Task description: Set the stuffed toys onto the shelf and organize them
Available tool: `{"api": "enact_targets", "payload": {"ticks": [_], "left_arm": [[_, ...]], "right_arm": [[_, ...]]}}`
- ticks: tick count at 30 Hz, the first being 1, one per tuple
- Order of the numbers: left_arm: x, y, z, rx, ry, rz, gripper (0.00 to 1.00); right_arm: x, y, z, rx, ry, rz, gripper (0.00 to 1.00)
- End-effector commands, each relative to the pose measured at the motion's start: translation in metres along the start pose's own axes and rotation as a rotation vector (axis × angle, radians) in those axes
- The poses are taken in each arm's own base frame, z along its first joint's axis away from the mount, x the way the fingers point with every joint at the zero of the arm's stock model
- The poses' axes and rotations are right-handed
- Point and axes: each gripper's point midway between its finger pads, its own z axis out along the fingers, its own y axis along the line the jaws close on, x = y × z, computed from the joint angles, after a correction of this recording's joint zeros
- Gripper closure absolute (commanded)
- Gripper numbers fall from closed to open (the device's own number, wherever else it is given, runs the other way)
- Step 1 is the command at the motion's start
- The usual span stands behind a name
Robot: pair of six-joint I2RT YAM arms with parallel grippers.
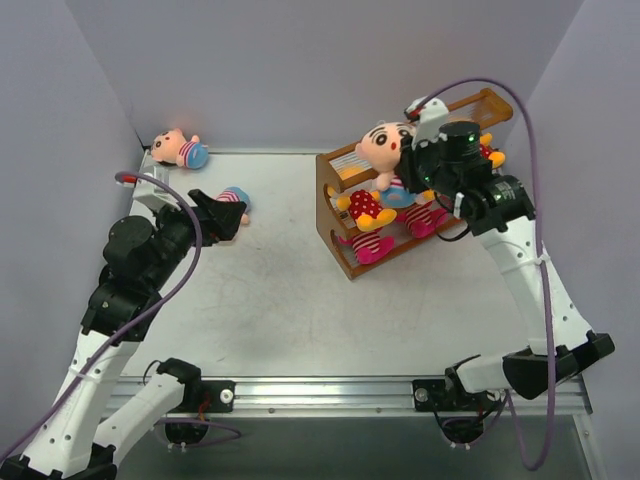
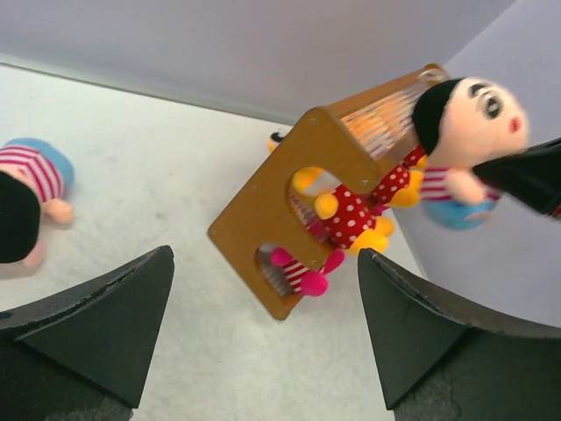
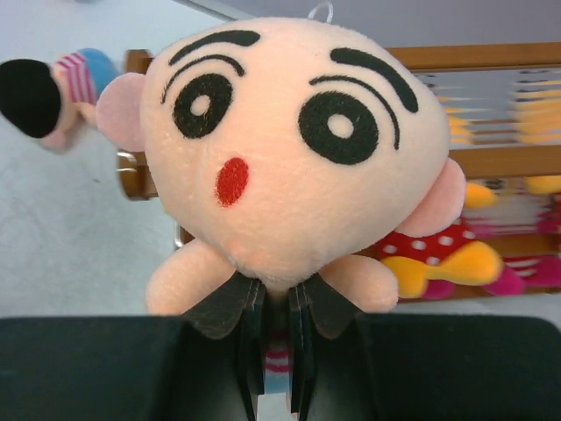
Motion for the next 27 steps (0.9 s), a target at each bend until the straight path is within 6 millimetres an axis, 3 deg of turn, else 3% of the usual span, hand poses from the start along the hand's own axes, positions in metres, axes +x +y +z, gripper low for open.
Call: {"api": "enact_targets", "payload": {"ticks": [1,2,3,6,7,8,13,15,18,19,22,27], "left_arm": [[0.018,0.02,-0.004,-0.043,0.094,0.099,0.06],[0.024,0.027,-0.003,-0.054,0.115,0.121,0.06],[0.029,0.035,-0.002,-0.067,0.13,0.129,0.06],[0.057,0.062,0.0,-0.113,0.202,0.158,0.05],[0.062,0.071,-0.001,-0.131,0.21,0.167,0.05],[0.075,0.084,-0.001,-0.153,0.244,0.198,0.05],[0.106,0.126,-0.001,-0.243,0.323,0.309,0.05],[0.118,0.143,-0.001,-0.29,0.351,0.325,0.05],[0.116,0.155,0.005,-0.344,0.341,0.348,0.05],[0.116,0.158,0.006,-0.357,0.341,0.357,0.05],[0.114,0.174,0.006,-0.431,0.353,0.393,0.05],[0.117,0.186,0.004,-0.479,0.365,0.418,0.05]], "right_arm": [[-0.026,-0.043,-0.022,0.065,-0.024,-0.124,1.0],[-0.021,-0.05,-0.016,0.076,0.016,-0.138,1.0],[-0.033,-0.057,-0.021,0.096,-0.004,-0.156,1.0],[-0.035,-0.09,-0.015,0.153,0.028,-0.194,1.0],[-0.046,-0.098,-0.018,0.162,0.008,-0.227,1.0],[-0.046,-0.117,-0.016,0.192,0.018,-0.218,1.0],[-0.06,-0.176,-0.01,0.281,0.016,-0.247,1.0],[-0.071,-0.199,-0.018,0.331,-0.003,-0.276,1.0],[-0.085,-0.217,-0.017,0.372,-0.023,-0.334,1.0],[-0.082,-0.235,-0.015,0.401,-0.012,-0.339,1.0],[-0.091,-0.26,-0.016,0.472,-0.01,-0.399,1.0],[-0.103,-0.283,-0.015,0.53,-0.021,-0.468,1.0]]}}
